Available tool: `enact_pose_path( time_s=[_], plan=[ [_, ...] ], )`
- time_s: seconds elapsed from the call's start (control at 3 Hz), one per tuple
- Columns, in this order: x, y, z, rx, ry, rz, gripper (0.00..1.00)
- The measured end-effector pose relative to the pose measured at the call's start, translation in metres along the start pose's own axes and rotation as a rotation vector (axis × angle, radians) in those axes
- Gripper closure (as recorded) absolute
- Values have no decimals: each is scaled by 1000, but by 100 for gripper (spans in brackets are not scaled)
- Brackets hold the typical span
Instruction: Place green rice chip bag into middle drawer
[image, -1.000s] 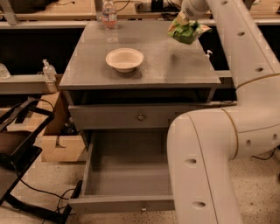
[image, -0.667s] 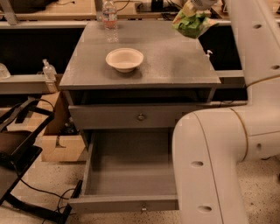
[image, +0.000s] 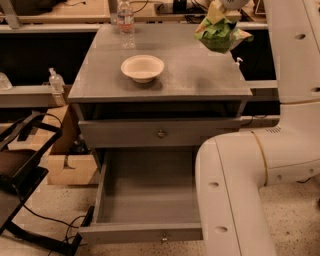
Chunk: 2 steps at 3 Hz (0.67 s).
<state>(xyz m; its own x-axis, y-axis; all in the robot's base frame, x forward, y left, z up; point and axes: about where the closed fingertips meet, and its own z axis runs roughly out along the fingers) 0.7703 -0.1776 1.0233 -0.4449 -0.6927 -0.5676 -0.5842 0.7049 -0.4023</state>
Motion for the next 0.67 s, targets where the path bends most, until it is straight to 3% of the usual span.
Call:
enact_pose_path(
  time_s=[0.67],
  plan=[
    [-1, 3, -7, 4, 2, 11, 100]
  ],
)
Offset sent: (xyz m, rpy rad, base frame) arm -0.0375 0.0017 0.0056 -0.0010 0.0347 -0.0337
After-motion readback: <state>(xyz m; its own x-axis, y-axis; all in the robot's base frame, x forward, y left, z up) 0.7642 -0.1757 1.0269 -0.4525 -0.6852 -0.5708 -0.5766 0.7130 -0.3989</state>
